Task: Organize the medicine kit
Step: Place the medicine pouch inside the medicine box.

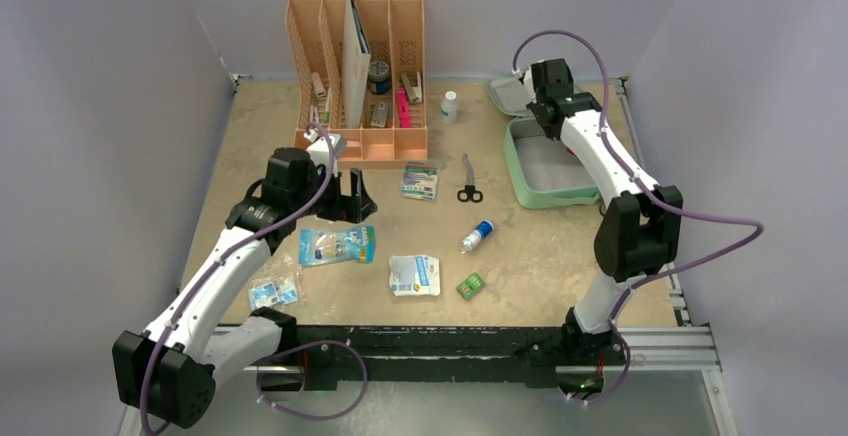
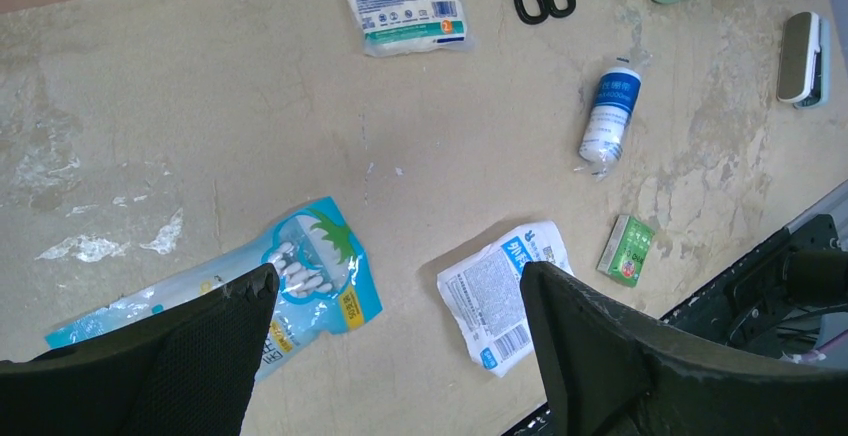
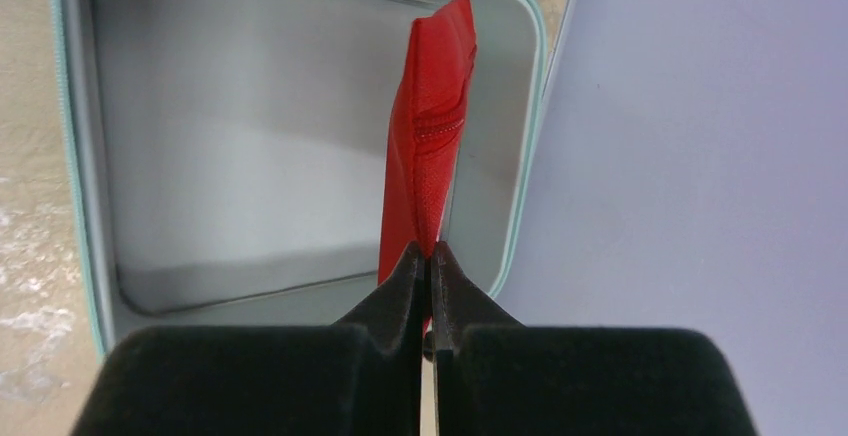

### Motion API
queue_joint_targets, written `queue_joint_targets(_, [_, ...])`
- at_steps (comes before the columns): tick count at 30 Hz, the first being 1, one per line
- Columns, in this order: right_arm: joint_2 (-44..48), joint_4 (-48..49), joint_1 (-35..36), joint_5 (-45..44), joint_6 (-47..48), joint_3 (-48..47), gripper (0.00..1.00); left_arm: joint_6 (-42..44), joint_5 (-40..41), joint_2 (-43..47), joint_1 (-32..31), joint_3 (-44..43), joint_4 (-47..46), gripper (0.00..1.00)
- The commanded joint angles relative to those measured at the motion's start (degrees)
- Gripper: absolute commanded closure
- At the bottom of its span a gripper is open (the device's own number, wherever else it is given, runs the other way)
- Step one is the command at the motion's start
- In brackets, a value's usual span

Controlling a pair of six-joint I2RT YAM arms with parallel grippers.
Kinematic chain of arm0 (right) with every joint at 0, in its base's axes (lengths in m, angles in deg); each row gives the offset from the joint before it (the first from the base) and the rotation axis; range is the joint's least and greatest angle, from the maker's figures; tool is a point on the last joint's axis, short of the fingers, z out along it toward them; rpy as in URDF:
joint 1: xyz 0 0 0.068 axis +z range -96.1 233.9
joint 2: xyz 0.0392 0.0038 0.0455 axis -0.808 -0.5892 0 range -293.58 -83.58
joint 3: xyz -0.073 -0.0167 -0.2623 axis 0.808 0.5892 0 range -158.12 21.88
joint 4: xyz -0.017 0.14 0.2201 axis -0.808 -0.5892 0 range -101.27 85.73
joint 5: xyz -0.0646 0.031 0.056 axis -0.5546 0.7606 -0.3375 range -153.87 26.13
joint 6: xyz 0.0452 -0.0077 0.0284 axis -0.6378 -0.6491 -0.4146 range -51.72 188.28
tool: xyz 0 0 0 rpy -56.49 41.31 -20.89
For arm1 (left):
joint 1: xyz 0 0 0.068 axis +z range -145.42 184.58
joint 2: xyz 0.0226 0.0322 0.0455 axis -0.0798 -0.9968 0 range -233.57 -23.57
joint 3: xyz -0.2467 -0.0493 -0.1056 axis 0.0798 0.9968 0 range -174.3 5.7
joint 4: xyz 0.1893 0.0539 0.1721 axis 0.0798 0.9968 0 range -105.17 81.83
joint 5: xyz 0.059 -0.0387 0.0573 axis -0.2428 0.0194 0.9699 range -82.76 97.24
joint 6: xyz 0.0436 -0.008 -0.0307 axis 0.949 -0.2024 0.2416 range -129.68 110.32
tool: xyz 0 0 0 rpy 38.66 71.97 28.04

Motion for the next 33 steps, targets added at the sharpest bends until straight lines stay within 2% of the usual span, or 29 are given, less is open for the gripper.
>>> queue_joint_targets(1, [-0.59, 10.9, -0.03, -1.53, 5.36, 5.03, 1.0, 1.3, 0.63, 1.52, 0.01, 0.22, -1.75, 0.11])
queue_joint_targets(4, [-1.31, 16.67, -0.03, -6.37, 7.91, 9.29, 1.0, 1.49, 2.51, 1.76, 0.0, 0.17, -1.1, 0.11])
queue_joint_targets(9, [-2.81, 20.05, 0.04, -11.75, 9.8, 11.15, 1.0, 1.87, 3.33, 2.62, -0.09, 0.32, -0.83, 0.1])
queue_joint_targets(20, [-7.18, 19.9, 0.05, -9.07, 5.06, 10.65, 0.99, 2.13, 3.39, 2.99, -0.11, 0.71, -0.57, 0.1])
queue_joint_targets(28, [-7.18, 11.5, 0.28, -5.18, -4.0, 7.21, 0.68, 2.96, 2.8, 2.82, -0.26, 0.9, -0.51, 0.1])
queue_joint_targets(33, [-5.89, 5.68, 0.27, -2.18, -7.79, 5.43, 0.59, 3.35, 3.38, 3.08, -0.35, 1.29, -0.6, 0.1])
